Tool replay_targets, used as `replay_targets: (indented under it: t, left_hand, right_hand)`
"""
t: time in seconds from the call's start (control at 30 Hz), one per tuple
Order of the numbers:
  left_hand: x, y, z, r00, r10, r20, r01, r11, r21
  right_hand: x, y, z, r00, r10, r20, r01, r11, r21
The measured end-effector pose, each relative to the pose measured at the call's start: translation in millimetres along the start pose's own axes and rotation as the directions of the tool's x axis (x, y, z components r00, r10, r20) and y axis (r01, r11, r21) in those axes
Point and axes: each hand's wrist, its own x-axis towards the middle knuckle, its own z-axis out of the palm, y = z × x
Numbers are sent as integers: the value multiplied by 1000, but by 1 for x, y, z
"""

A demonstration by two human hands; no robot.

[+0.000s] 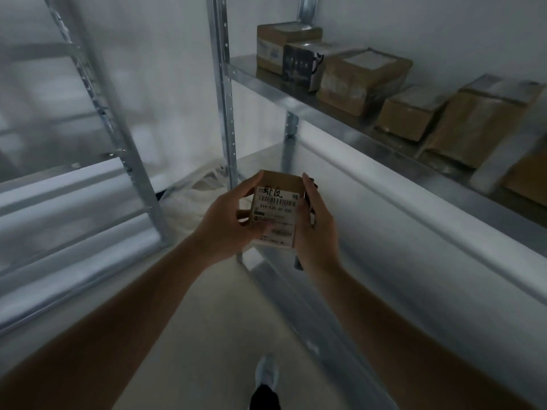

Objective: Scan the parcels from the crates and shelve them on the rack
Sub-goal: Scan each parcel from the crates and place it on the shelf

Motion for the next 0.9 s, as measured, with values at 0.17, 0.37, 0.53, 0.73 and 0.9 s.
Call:
replay_targets:
  t: [0.17, 0.37, 0.53, 0.73, 0.9]
  left_hand:
    - [92, -51, -20, 998, -63, 25, 63, 998, 6]
    - [187, -98, -42, 990, -128, 56, 129, 991, -21]
    - [249, -138, -64, 979, -166, 116, 170, 985, -23]
    - [326, -187, -99, 955, -154, 254, 164, 986, -16]
    - [388, -226, -119, 884, -127, 449, 160, 986, -36]
  right_hand:
    - [88, 44, 52, 997, 73, 15, -73, 997, -7]
    - [172, 77, 98, 991, 124, 51, -119, 989, -91]
    - [225, 97, 138, 978, 205, 32, -199, 970, -139]
    - [277, 118, 193, 961, 272, -49, -276, 942, -190]
    - [303, 134, 236, 913, 335, -230, -382, 903, -198]
